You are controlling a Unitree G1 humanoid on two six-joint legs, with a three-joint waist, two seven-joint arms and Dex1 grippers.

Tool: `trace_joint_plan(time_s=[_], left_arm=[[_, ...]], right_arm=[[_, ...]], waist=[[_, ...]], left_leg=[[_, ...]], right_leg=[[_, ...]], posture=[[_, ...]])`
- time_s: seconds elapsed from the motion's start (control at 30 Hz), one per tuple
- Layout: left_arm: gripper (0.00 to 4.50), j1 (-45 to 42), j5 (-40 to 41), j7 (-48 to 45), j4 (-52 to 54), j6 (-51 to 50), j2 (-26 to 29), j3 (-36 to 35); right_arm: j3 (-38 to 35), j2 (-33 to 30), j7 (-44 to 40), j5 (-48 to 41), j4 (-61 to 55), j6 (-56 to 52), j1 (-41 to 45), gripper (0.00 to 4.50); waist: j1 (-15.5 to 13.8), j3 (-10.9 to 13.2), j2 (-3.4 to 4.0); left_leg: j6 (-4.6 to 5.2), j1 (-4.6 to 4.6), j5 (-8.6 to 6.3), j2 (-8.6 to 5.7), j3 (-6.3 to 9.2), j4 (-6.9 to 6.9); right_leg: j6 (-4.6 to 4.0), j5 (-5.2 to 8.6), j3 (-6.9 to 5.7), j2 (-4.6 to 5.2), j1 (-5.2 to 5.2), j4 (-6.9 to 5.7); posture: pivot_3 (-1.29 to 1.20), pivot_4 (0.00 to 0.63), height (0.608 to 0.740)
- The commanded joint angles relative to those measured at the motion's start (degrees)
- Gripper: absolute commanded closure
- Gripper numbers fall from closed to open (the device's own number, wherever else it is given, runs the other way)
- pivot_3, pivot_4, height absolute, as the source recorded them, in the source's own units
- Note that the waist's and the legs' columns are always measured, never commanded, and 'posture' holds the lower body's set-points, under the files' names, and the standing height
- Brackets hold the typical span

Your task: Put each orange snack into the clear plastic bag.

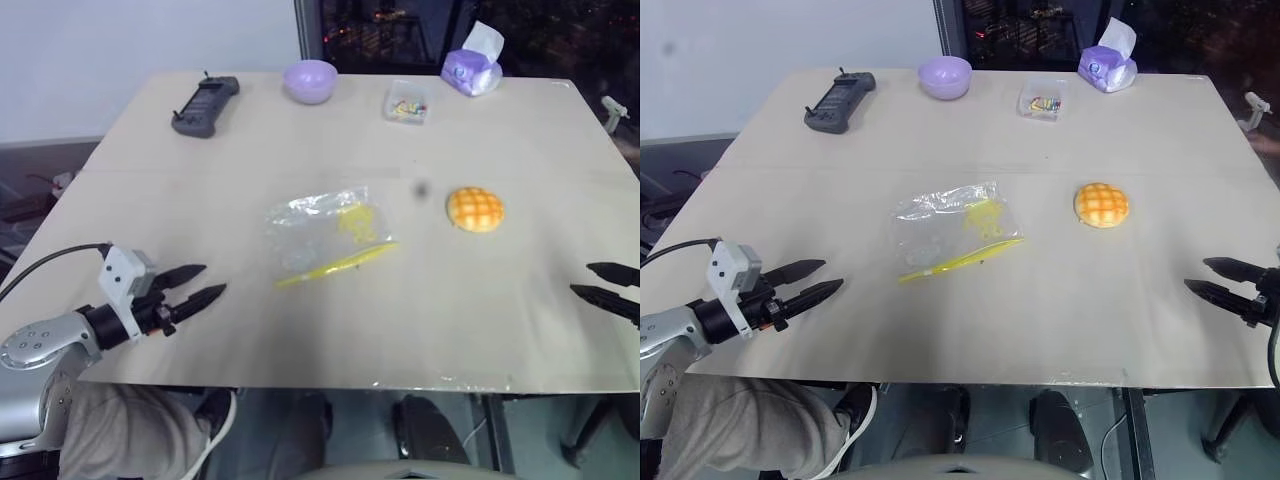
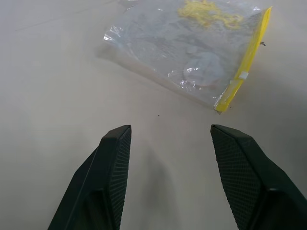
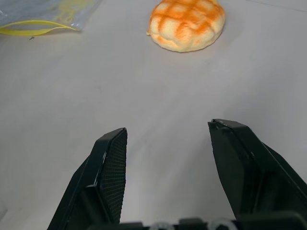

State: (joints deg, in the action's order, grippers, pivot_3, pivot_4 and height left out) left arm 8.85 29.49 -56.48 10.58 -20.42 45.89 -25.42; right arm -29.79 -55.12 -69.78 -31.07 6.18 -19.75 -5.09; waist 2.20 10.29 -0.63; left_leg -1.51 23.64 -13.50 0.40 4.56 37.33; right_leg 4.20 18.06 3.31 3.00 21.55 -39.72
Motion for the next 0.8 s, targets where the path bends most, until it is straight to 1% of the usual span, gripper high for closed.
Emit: trace_joint_plan(time_s=[0.03, 0.23, 0.63, 0.8], left_arm=[[1.73, -0.69, -0.01, -0.10, 0.42, 1.17, 0.48, -0.66], [1.73, -2.15, -1.09, 0.31, -0.54, 0.98, 0.24, 1.97], [1.73, -4.09, -2.14, 0.43, -1.46, 1.58, 0.07, 3.89], [1.73, -4.75, -4.84, 1.39, -2.38, 3.50, 0.31, 5.43]], right_arm=[[-1.74, -0.85, 0.18, -0.69, -2.04, -0.07, 0.48, 1.59], [-1.35, -0.49, 1.45, -0.73, -3.83, -1.20, 0.77, 1.59], [-1.75, 0.13, 2.15, -1.32, -6.56, -2.95, 0.33, 1.59], [-1.14, 0.51, 2.43, -2.25, -8.01, -3.94, 0.82, 1.59]], waist=[[0.00, 0.00, 0.00], [-0.01, 0.00, 0.00], [-0.02, 0.00, 0.00], [-0.01, 0.00, 0.00]], left_leg=[[0.00, 0.00, 0.00, 0.00, 0.00, 0.00], [0.00, 0.00, 0.00, 0.00, 0.00, 0.00], [0.01, 0.02, 0.00, 0.00, -0.01, 0.00], [0.00, 0.01, 0.00, 0.00, -0.01, 0.00]], right_leg=[[0.00, 0.00, 0.00, 0.00, 0.00, 0.00], [0.00, 0.00, -0.01, 0.00, 0.00, 0.00], [0.00, 0.00, 0.00, 0.00, 0.00, 0.02], [0.00, 0.00, 0.00, 0.00, 0.00, 0.01]], posture=[[0.00, 0.150, 0.740], [0.00, 0.150, 0.740], [0.00, 0.150, 0.740], [0.00, 0.150, 0.740]])
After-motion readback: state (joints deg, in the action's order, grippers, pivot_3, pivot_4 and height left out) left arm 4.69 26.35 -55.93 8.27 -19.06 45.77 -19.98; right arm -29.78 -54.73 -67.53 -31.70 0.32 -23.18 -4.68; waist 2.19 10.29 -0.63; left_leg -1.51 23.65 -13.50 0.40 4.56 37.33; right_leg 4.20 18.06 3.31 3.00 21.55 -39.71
